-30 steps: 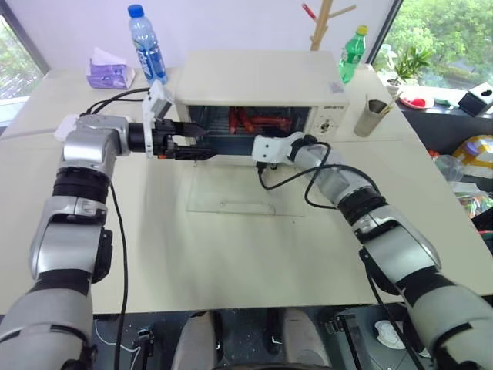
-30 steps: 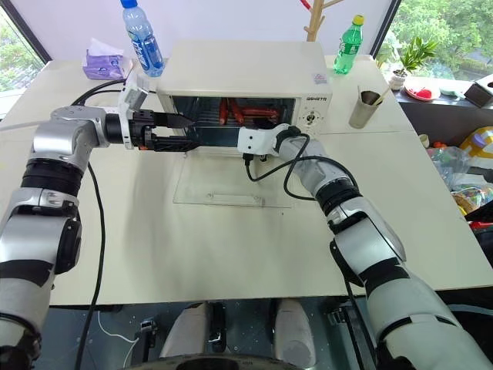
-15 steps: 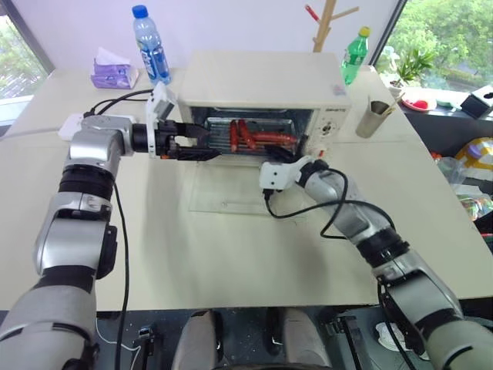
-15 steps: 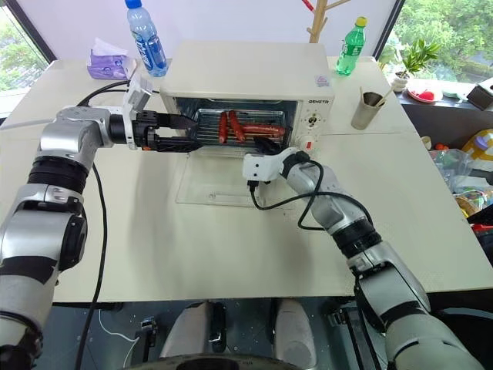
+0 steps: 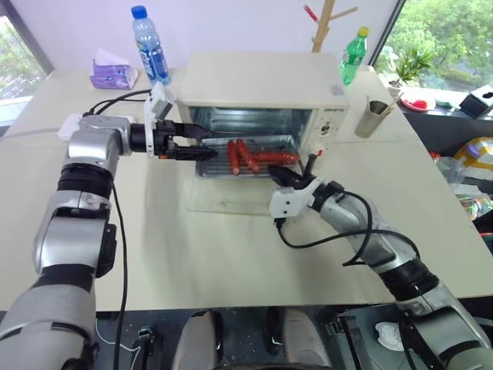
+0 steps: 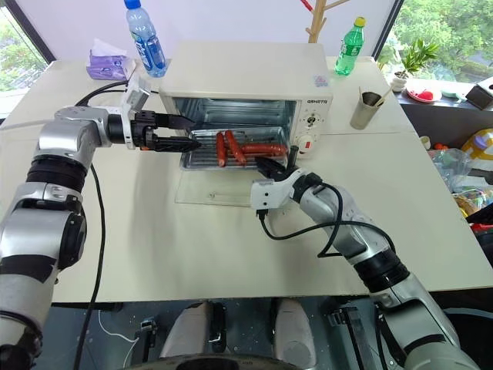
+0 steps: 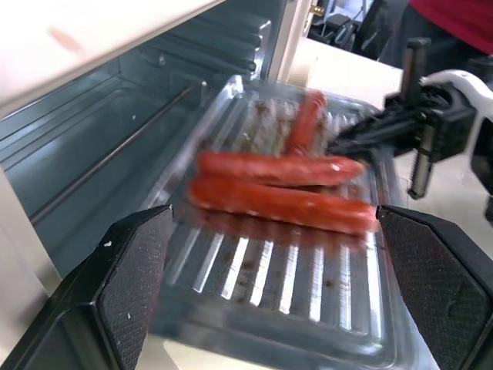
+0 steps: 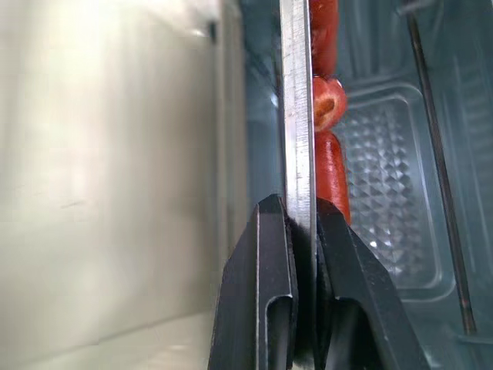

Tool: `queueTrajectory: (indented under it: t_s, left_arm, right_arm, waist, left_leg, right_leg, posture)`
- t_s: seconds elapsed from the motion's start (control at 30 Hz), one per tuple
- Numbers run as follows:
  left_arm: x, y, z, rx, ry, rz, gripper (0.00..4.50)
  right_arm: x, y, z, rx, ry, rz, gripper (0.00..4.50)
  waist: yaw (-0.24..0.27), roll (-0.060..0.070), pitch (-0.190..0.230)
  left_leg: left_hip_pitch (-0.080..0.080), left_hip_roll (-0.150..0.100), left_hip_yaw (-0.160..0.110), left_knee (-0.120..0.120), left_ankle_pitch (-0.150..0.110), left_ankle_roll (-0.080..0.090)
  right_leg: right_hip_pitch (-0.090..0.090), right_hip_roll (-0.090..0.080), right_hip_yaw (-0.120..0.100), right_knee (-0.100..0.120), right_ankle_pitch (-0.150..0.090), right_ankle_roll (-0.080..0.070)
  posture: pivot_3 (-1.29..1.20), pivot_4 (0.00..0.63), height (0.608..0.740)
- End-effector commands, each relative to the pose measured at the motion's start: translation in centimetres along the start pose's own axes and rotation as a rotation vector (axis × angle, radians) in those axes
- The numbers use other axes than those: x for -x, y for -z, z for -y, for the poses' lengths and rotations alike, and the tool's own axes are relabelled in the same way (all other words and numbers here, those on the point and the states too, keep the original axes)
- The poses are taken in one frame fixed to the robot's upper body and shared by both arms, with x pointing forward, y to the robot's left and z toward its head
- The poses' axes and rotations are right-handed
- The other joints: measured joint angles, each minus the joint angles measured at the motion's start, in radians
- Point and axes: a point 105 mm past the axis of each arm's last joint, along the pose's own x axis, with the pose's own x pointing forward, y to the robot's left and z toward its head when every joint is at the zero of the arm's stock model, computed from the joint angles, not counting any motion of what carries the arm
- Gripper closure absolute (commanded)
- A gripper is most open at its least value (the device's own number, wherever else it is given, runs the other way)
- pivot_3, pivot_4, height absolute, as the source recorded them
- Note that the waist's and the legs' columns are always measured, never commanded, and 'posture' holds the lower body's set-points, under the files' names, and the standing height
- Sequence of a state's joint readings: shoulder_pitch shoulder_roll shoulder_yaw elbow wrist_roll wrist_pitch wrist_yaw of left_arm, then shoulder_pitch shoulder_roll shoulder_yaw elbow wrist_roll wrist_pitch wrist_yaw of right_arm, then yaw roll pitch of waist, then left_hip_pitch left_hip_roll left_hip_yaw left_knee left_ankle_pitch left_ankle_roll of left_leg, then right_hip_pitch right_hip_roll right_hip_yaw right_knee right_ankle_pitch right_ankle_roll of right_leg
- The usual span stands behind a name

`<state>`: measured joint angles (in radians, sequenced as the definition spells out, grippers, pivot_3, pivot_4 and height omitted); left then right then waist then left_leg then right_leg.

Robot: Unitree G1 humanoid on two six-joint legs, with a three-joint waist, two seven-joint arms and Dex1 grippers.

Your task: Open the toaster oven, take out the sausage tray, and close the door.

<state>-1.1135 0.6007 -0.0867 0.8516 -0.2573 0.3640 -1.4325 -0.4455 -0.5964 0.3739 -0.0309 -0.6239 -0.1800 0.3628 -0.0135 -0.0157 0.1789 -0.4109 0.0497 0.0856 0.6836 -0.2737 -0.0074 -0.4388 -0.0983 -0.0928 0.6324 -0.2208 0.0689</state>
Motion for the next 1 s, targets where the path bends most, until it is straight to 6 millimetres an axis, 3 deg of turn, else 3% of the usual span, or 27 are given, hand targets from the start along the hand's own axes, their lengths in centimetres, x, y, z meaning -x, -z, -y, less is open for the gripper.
queueTrajectory:
  t_s: [0.03, 0.3, 0.57, 0.77, 1.0]
  left_arm:
    - [2.0, -1.7, -0.4, -0.049, -0.053, 0.028, 0.0]
    - [4.6, -2.3, 1.0, 0.031, -0.031, 0.074, 0.0]
    - [7.9, 1.2, 5.4, 0.36, -0.003, 0.072, 0.0]
    - [7.3, 3.3, 8.4, 0.627, 0.012, 0.12, 0.0]
    - [5.6, 5.4, 10.2, 0.857, 0.045, 0.177, 0.0]
  right_arm:
    - [1.3, -0.3, 2.2, 0.062, 0.071, 0.024, 4.48]
    - [3.4, -0.8, 2.4, 0.172, 0.084, 0.096, 4.48]
    - [3.9, -2.3, 2.8, 0.244, 0.104, 0.223, 4.48]
    - [3.8, -4.0, 2.3, 0.235, 0.088, 0.339, 4.48]
    - [3.2, -5.1, 2.0, 0.236, 0.05, 0.423, 4.48]
  waist:
    - [0.0, 0.0, 0.0]
    - [0.001, -0.001, 0.0]
    - [-0.005, -0.001, 0.001]
    - [0.003, -0.002, 0.001]
    - [0.0, -0.004, 0.002]
  left_leg:
    - [0.0, 0.0, 0.0, 0.0, 0.0, 0.0]
    - [0.0, 0.0, 0.0, 0.0, 0.0, 0.0]
    - [0.0, 0.001, -0.001, 0.0, 0.0, -0.001]
    - [0.0, 0.001, -0.004, 0.0, 0.001, -0.001]
    - [0.003, 0.0, -0.006, 0.0, 0.003, -0.006]
  right_leg:
    - [0.0, 0.0, 0.0, 0.0, 0.0, 0.0]
    - [0.0, 0.0, 0.0, 0.0, 0.0, 0.0]
    - [0.0, 0.0, 0.001, 0.0, 0.0, 0.0]
    - [0.0, 0.0, 0.001, 0.0, 0.0, 0.0]
    - [0.004, 0.0, 0.001, 0.0, 0.0, 0.0]
  posture:
    - [0.0, 0.15, 0.722]
    - [0.0, 0.15, 0.722]
    - [0.0, 0.15, 0.722]
    - [0.0, 0.15, 0.722]
    - [0.0, 0.15, 0.722]
